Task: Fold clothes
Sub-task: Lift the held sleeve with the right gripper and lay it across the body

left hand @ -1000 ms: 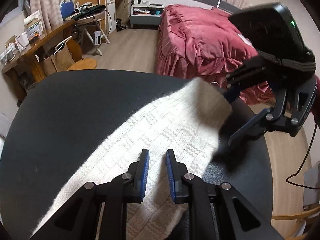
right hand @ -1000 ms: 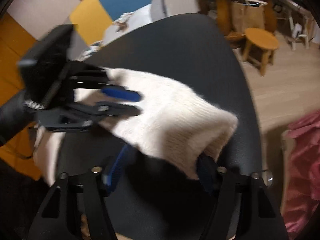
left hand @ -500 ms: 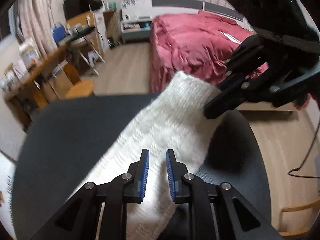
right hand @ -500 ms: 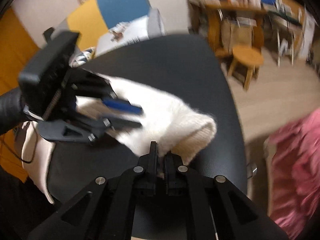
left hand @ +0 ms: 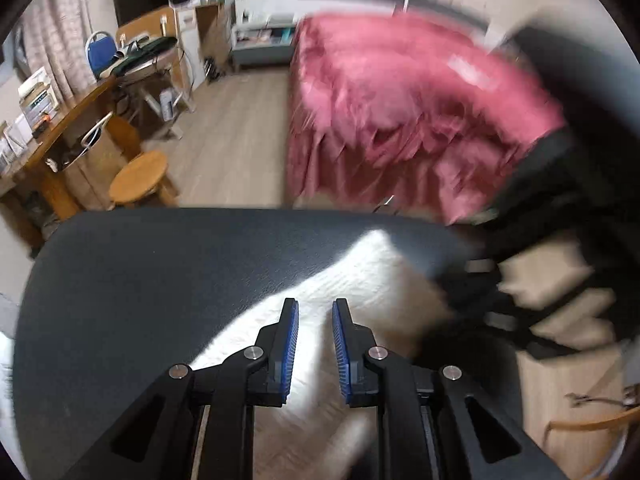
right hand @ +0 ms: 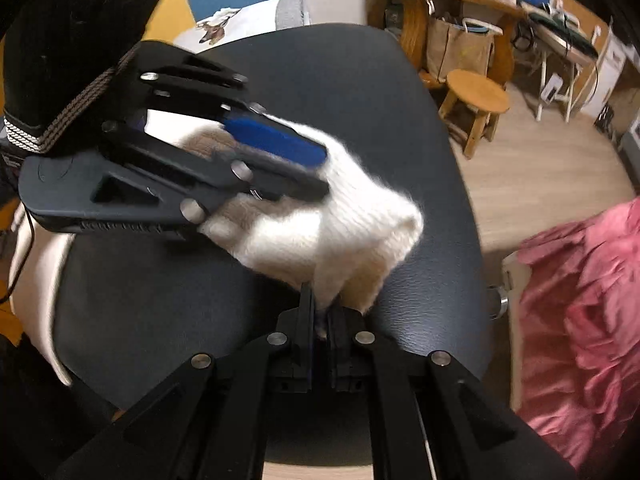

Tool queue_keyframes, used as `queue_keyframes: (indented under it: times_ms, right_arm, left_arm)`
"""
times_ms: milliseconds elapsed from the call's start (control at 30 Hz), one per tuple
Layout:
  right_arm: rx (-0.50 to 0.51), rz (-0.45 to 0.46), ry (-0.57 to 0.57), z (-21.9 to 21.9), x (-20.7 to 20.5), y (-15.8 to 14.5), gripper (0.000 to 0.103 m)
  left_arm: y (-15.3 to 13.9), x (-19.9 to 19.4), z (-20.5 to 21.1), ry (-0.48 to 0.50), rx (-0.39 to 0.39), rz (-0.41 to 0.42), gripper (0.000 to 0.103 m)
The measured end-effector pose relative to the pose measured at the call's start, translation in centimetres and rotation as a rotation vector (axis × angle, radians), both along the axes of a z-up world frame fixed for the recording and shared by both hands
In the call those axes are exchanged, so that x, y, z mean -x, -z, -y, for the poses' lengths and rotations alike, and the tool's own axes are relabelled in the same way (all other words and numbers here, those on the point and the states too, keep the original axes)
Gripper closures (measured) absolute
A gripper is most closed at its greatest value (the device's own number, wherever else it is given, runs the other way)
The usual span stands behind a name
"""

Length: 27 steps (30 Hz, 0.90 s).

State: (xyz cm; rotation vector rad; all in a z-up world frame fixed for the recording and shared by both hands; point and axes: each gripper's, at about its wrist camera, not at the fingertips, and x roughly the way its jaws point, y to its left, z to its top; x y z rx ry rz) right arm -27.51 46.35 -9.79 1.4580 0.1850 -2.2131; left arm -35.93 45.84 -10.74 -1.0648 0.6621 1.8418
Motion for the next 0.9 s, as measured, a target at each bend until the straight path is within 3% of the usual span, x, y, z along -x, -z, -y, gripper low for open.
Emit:
queue_keyframes:
  times_ms: [67, 133, 200, 367, 433, 533, 667, 833, 900]
  right_arm:
    - [-0.009, 0.001, -0.016, 0.1, -0.4, 0.0, 0.098]
    - [-0.012, 0.013, 0.015, -0.7, -0.3, 1.0, 0.098]
    - [0.001, 0.016, 0.053, -1.7, -0.3, 1.7, 0.098]
    - [0.09, -0.003, 0.15, -3.6, -0.7, 1.4, 0.1]
    - [0.096, -0.021, 0.202, -4.3, -0.8, 0.7, 0.096]
    - [0.054, -0.12, 0.294, -5.3, -1.7, -1.8, 0.096]
    - [0.082, -0.218, 0.274, -3.6, -0.6, -4.2, 0.095]
    - [-0.094, -0.089, 0.299, -0.1, 3.4, 0.6, 0.094]
    - [-0.123, -0.124, 0.341, -0.5, 4.0, 1.9, 0.095]
  left_arm:
    - [0.6, 0.5, -0.8, -0.046, 0.028, 0.014, 0.085]
    - [0.5, 1.5, -0.5, -0.117, -0.008, 0.094, 0.085]
    - [0.5, 2.0, 0.3, -0.138, -0.037, 0.122, 0.084]
    - [-0.9, 0.8, 4.4, -0.189, -0.133, 0.088, 0.084]
    - [-1.7, 0.8, 7.7, -0.246, -0.171, 0.096, 0.084]
    - [-2.8, 0.4, 12.8, -0.324, -0.199, 0.06, 0.085]
    - [-3.1, -0.1, 19.2, -0.464, -0.239, 0.057, 0.085]
    - [-3.2, -2.2, 28.5, -0.632, -0.264, 0.053, 0.085]
    - [-3.1, -3.2, 32.3, -0.672, -0.247, 0.047, 0.085]
